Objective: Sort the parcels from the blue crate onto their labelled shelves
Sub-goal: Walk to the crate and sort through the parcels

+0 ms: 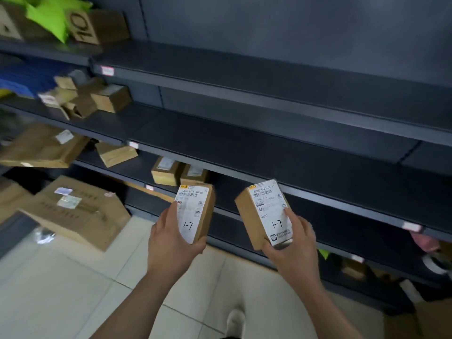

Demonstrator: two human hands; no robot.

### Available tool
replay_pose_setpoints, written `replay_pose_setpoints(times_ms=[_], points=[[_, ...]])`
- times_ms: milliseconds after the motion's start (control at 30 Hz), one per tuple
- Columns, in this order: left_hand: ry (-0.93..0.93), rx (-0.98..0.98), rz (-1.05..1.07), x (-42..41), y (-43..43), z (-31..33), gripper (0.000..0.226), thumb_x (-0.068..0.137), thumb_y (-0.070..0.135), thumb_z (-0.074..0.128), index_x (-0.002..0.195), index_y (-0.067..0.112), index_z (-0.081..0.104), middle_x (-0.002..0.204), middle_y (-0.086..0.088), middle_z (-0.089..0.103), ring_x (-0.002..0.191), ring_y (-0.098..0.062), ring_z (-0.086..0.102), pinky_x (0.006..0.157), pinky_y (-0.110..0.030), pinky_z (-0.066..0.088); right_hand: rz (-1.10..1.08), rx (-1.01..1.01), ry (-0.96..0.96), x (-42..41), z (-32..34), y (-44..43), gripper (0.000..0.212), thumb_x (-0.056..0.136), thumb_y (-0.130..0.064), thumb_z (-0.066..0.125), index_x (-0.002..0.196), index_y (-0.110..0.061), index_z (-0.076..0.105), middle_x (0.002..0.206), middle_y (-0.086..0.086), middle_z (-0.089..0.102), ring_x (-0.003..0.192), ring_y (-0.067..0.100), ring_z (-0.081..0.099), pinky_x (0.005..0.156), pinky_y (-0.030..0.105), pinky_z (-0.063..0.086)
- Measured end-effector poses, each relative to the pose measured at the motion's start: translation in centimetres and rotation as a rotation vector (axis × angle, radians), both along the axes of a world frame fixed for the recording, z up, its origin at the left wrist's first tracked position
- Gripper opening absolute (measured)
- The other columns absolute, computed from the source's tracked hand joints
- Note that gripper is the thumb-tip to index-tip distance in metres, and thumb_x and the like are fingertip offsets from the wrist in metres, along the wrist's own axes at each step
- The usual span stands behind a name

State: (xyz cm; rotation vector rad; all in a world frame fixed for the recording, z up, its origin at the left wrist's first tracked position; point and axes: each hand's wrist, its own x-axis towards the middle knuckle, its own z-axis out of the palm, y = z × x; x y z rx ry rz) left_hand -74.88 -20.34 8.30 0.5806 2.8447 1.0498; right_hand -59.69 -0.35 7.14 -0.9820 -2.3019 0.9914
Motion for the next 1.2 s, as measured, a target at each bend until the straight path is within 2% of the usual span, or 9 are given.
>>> replay_pose_setpoints(times_ms=[167,333,400,533,700,933,1067,1200], points=[[-0.028,0.006,0.136,-7.2,1.4,-0.6,0.108,0.059,0.049,0.079,0.146,0.034,0.017,0.141,0.004,0.039,0.125,-0.023,0.037,0.092,-0.047,0.048,0.125,0.049,0.011,-8.7,-0.6,2.8,0.09,0.062,-0.033,0.081,0.139,-0.036,0.033,0.131,-0.004,0.036,0.117,0.012,0.036,0.088,0.03,0.045],[-0.068,0.015,0.234,-13.6,2.7,-1.3,0.11,0.057,0.055,0.076,0.146,0.036,0.014,0.143,0.004,0.037,0.125,-0.023,0.037,0.088,-0.047,0.053,0.233,0.066,-0.041,-16.3,-1.1,5.0,0.088,0.065,-0.034,0.08,0.139,-0.035,0.031,0.134,-0.003,0.033,0.122,0.014,0.033,0.089,0.025,0.04],[-0.083,0.011,0.247,-15.9,2.9,-1.7,0.109,0.058,0.055,0.075,0.146,0.035,0.015,0.143,0.004,0.036,0.126,-0.024,0.037,0.086,-0.045,0.054,0.25,0.095,-0.04,-19.0,-1.3,5.4,0.088,0.064,-0.036,0.079,0.138,-0.035,0.031,0.132,-0.002,0.035,0.121,0.018,0.036,0.086,0.028,0.043],[-0.087,-0.012,0.245,-20.8,3.2,-2.0,0.106,0.062,0.05,0.078,0.147,0.031,0.018,0.145,0.004,0.036,0.127,-0.023,0.036,0.093,-0.043,0.049,0.25,0.137,-0.04,-23.9,-2.5,5.4,0.09,0.062,-0.037,0.081,0.139,-0.031,0.034,0.13,0.002,0.038,0.115,0.02,0.04,0.078,0.027,0.046],[-0.112,-0.013,0.182,-28.5,2.1,-3.4,0.102,0.064,0.05,0.078,0.146,0.026,0.022,0.141,0.003,0.04,0.123,-0.021,0.04,0.095,-0.04,0.046,0.181,0.116,-0.049,-30.2,-3.6,4.0,0.089,0.061,-0.037,0.079,0.138,-0.032,0.035,0.126,0.0,0.04,0.114,0.016,0.038,0.076,0.024,0.043],[-0.159,-0.094,0.029,-40.9,0.4,-4.9,0.103,0.059,0.055,0.077,0.142,0.024,0.026,0.136,0.002,0.044,0.122,-0.023,0.042,0.096,-0.045,0.047,0.008,0.024,-0.05,-38.3,-4.7,-0.8,0.091,0.062,-0.036,0.082,0.139,-0.03,0.034,0.126,0.001,0.039,0.117,0.017,0.038,0.086,0.025,0.043],[-0.14,-0.154,-0.102,-46.6,1.3,-5.2,0.096,0.064,0.05,0.077,0.141,0.022,0.027,0.138,0.0,0.042,0.124,-0.025,0.04,0.101,-0.043,0.041,-0.074,0.0,-0.069,-41.9,-5.2,-3.1,0.092,0.062,-0.036,0.082,0.139,-0.032,0.032,0.126,-0.002,0.038,0.115,0.016,0.041,0.092,0.031,0.047],[-0.131,-0.217,-0.214,-51.3,3.5,-6.1,0.09,0.067,0.044,0.076,0.14,0.023,0.027,0.138,-0.005,0.04,0.124,-0.03,0.039,0.102,-0.045,0.037,-0.159,0.011,-0.076,-44.4,-6.1,-3.9,0.092,0.059,-0.037,0.082,0.137,-0.034,0.034,0.126,-0.004,0.04,0.114,0.016,0.042,0.088,0.033,0.05]])
